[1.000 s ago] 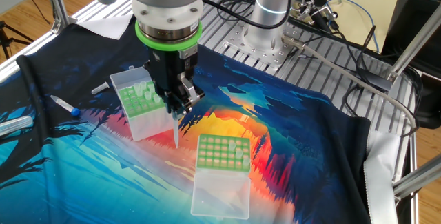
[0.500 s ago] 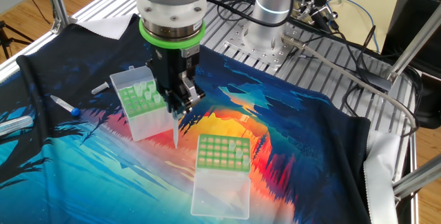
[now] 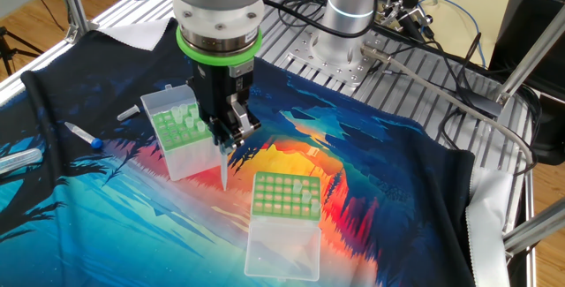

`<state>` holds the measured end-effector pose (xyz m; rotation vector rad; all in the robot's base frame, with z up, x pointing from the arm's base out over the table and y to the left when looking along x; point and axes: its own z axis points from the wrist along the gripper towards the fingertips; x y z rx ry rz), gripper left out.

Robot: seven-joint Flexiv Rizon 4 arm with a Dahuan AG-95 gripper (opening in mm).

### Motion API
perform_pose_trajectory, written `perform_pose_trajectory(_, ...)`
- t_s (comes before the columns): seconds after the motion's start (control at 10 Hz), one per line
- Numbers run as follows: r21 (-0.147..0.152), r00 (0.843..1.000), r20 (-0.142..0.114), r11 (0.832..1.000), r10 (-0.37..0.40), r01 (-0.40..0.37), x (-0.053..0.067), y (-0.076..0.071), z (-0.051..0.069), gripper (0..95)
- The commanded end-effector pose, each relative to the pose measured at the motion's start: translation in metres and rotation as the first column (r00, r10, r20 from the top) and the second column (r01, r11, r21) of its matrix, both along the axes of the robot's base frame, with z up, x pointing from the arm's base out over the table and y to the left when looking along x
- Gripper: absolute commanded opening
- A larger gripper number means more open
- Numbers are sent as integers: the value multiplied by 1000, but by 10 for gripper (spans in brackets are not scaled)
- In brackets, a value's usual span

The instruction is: Transfer all large pipette tips from one holder to another

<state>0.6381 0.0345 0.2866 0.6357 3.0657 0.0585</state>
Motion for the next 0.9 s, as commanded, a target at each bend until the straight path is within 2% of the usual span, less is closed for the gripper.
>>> perform_pose_trajectory(0.1, 4, 1000, -25, 1000, 16, -16, 2, 0, 1, 0)
perform_pose_trajectory(0.3, 10, 999, -33, 999, 40, -40, -1, -11, 2, 0)
perform_pose_trajectory(0.6, 21, 994, -35, 995, 103, -102, -18, -35, 3, 0)
perform_pose_trajectory(0.7, 21, 993, -35, 994, 109, -108, -20, -37, 3, 0)
perform_pose_trajectory(0.8, 21, 990, -36, 990, 139, -138, -26, -50, 5, 0)
perform_pose_trajectory(0.9, 19, 988, -36, 989, 147, -146, -27, -53, 6, 0)
